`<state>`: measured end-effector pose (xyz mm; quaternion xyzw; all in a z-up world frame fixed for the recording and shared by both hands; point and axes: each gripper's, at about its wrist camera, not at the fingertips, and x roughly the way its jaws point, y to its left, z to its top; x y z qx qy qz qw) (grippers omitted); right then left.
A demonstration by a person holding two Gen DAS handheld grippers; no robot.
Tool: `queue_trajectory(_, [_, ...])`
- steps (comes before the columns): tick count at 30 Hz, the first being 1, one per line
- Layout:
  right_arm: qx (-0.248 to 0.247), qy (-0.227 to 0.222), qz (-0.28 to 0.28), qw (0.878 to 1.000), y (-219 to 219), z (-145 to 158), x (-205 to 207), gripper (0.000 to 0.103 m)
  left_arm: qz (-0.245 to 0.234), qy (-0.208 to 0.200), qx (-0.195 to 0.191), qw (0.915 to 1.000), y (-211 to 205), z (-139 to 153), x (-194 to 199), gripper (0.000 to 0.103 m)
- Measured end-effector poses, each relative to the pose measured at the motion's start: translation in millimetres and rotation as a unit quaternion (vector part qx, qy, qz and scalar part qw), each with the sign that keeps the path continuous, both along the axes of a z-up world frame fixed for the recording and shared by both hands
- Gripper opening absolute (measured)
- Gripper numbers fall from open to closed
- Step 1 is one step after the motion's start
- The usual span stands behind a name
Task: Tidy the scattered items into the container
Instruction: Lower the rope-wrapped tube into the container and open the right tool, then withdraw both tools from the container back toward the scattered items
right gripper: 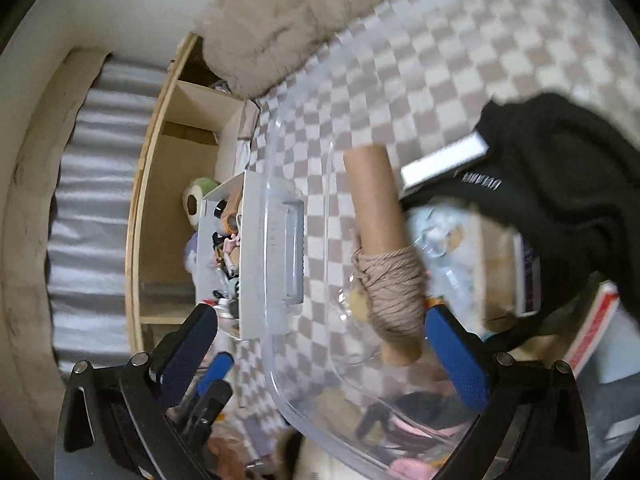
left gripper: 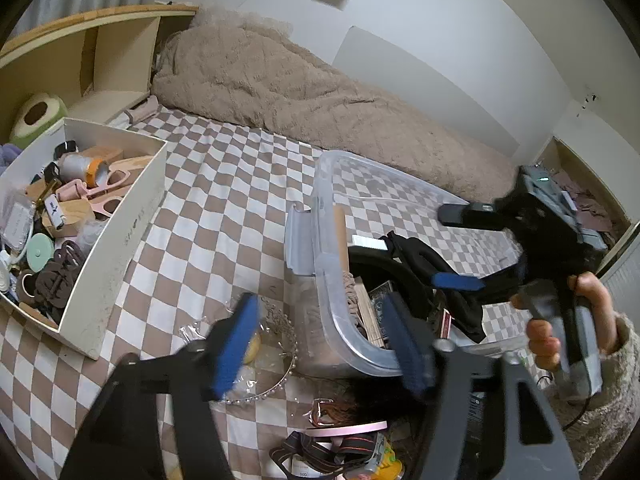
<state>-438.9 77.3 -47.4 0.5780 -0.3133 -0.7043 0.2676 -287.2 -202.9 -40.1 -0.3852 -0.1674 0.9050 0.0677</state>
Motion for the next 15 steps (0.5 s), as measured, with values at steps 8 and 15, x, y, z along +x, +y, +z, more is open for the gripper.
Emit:
queue_trajectory(8, [0.067,0.112,-0.017,0.991,25,36,36,0.103,0.028,0.027,-0.011,0.9992,5,6,16,0.103])
queue_trajectory(15, [0.119,0.177,-0.035,0.976,47,49,73,0.103,0.022,0.033,-0.027,0.9989,22,11,27,0.103])
